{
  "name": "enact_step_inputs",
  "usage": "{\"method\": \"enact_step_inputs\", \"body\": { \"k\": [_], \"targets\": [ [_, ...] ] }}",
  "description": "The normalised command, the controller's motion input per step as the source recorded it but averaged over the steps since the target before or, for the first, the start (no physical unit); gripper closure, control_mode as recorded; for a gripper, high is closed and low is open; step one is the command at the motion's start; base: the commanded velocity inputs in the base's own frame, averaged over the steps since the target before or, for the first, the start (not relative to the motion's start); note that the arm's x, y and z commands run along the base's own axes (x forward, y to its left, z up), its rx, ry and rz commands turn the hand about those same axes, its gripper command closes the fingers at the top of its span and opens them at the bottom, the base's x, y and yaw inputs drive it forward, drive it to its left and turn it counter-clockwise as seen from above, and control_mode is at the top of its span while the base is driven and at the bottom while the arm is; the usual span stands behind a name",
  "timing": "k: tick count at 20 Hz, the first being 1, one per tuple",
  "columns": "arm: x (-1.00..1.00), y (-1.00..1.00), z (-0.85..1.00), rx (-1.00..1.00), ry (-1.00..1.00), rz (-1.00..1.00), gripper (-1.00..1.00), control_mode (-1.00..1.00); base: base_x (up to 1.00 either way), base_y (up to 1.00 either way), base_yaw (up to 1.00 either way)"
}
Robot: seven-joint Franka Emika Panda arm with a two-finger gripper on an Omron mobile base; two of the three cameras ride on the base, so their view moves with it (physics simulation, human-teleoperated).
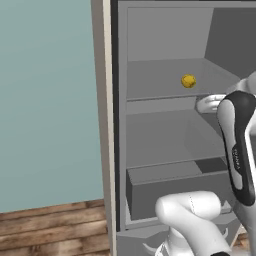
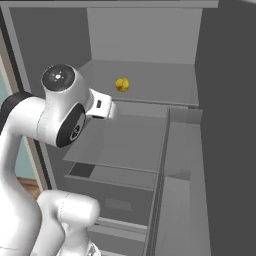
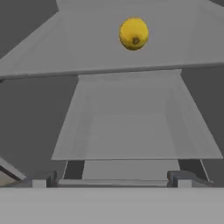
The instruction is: Retrieve a lemon from the fridge and place it on the cutting board with the fish.
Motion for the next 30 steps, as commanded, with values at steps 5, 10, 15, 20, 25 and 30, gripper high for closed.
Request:
{"method": "enact_step_inputs", "body": {
  "k": [5, 10, 15, 20, 25, 30],
  "targets": [
    [0.28, 0.09, 0.55, -0.09, -0.09, -0.05, -1.00, -1.00, 0.00, 0.00, 0.00],
    [0.15, 0.00, 0.47, -0.04, -0.03, -0.03, -1.00, -1.00, 0.00, 0.00, 0.00],
    [0.27, 0.00, 0.00, 0.00, 0.01, -0.02, -1.00, -1.00, 0.00, 0.00, 0.00],
    [0.52, -0.18, 0.00, 0.00, 0.00, -0.06, -1.00, -1.00, 0.00, 0.00, 0.00],
    [0.53, -0.11, -0.10, 0.00, 0.00, -0.08, -1.00, -1.00, 0.00, 0.00, 0.00],
    [0.23, -0.03, -0.05, 0.00, 0.00, 0.00, -1.00, -1.00, 0.00, 0.00, 0.00]
  ]
}}
